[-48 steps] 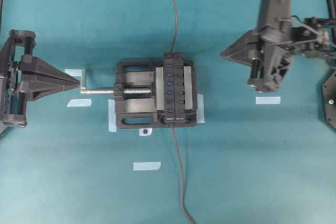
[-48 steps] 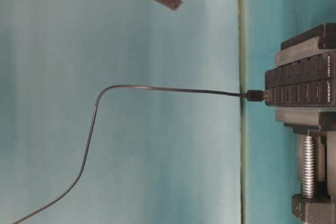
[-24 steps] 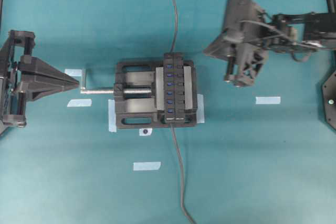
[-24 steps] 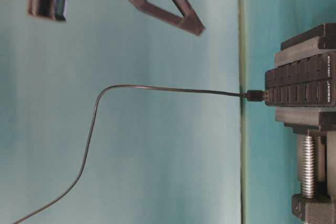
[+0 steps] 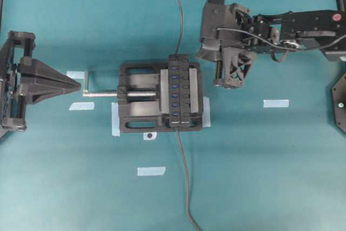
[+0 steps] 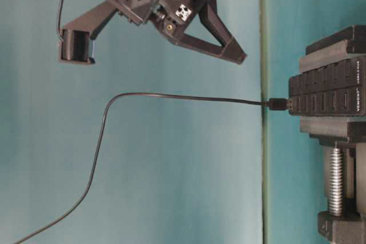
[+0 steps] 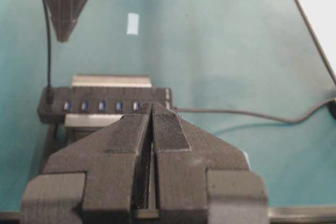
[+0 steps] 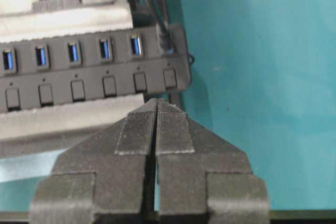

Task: Insert the USB into the center port of the fixed hub
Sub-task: 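Lower the open right gripper over the USB plug at the hub's end port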

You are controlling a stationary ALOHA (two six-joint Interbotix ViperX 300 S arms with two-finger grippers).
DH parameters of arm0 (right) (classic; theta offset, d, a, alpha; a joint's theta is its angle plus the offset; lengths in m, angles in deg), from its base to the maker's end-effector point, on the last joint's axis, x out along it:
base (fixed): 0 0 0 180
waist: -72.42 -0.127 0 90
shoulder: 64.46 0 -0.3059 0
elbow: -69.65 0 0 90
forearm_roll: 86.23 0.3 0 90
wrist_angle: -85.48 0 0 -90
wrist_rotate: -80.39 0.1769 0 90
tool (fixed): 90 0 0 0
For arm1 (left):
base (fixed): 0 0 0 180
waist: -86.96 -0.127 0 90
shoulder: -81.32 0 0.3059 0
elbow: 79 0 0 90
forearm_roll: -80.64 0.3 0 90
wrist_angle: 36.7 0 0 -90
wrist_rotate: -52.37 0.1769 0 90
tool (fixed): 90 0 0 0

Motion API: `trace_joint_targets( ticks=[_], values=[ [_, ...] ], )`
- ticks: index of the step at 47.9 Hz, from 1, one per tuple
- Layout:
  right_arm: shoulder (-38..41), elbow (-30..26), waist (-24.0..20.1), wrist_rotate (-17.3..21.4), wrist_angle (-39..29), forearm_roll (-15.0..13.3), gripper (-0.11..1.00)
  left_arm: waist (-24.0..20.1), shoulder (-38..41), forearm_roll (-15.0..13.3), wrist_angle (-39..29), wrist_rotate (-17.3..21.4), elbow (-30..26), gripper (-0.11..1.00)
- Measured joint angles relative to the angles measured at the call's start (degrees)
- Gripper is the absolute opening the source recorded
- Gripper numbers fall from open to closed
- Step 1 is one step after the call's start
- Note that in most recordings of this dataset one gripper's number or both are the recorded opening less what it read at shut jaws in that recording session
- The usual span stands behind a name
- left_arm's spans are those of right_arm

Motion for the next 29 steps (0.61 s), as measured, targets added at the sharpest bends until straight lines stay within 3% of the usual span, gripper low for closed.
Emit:
trace_joint_targets(
  ticks=[29],
  values=[
    [4.31, -1.23, 0.09, -2.64, 3.87, 0.0, -0.01, 0.0, -0.09, 0.0, 0.0, 0.0, 0.18, 0.0]
  ],
)
